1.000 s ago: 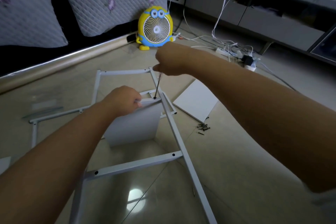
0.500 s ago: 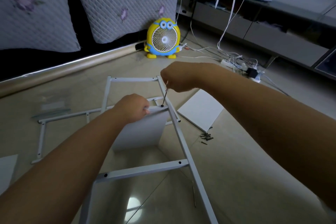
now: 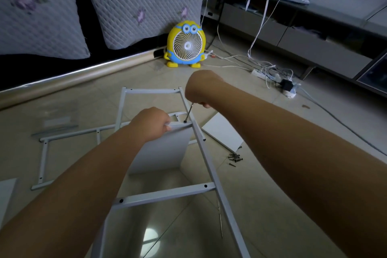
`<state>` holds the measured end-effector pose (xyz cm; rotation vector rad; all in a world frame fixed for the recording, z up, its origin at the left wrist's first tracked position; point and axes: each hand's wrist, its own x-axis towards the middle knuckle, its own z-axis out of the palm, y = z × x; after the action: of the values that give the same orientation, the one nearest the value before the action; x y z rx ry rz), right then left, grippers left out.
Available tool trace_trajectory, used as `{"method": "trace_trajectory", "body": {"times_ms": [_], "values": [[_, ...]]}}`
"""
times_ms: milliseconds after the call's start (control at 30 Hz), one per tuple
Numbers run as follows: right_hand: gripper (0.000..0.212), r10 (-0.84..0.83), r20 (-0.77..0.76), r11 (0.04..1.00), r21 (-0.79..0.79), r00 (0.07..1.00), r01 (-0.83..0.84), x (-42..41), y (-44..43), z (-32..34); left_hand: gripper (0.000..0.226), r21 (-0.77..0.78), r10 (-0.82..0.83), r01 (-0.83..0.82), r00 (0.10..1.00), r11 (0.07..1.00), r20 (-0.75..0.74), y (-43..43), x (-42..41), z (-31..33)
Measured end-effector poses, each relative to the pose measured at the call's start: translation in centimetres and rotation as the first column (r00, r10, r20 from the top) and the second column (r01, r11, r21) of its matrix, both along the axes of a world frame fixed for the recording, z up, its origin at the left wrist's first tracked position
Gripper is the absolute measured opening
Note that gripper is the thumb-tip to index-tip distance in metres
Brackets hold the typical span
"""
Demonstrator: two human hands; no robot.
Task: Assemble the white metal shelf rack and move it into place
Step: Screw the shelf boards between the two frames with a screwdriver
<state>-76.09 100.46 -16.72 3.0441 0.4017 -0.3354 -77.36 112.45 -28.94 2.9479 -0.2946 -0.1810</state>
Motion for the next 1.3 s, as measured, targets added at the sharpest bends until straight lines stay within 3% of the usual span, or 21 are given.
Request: {"method": "trace_trajectory", "body": {"times_ms": [67, 167, 433, 700, 1000, 1200, 1300], "values": [[0.031, 0.004, -0.007, 1.000, -0.011, 1.000, -0.004, 0.0, 0.5, -0.2, 0.043, 0.007, 0.004, -0.004, 1.000, 1.000, 0.003, -0.1, -0.2, 0.0], [0.018, 0.168, -0.004, 0.985, -0.047, 0.986, -0.168, -0.3, 0.7, 0.0, 0.042, 0.002, -0.002, 0.002, 1.000, 1.000, 0.004, -0.1, -0.3, 0.0], [0.027, 0.335, -0.105, 0.941, -0.010, 0.936, -0.338, 0.7, -1.0, 0.9, 0.041, -0.002, 0.007, -0.007, 1.000, 1.000, 0.003, 0.0, -0.3, -0.1], [0.040, 0.144, 0.108, 0.981, 0.114, 0.984, -0.156, 0.3, -0.6, -1.1, 0.041, 0.006, 0.011, -0.011, 1.000, 1.000, 0.013, 0.2, -0.1, -0.2], [0.034, -0.007, 0.039, 0.927, 0.375, 0.999, -0.009, 1.7, -2.9, 0.4, 0.034, 0.029, 0.001, -0.002, 1.000, 1.000, 0.017, 0.3, -0.3, -0.2], [0.034, -0.245, 0.297, 0.688, 0.724, 0.923, -0.051, 1.4, -7.0, -1.6, 0.023, 0.092, -0.011, 0.004, 0.997, 0.996, 0.080, 0.1, -0.7, 0.2], [0.020, -0.270, 0.053, 0.422, 0.904, 0.961, 0.068, 0.0, -8.5, -4.0, 0.023, 0.131, 0.010, -0.027, 0.992, 0.991, 0.129, -0.1, -1.3, -0.9]]}}
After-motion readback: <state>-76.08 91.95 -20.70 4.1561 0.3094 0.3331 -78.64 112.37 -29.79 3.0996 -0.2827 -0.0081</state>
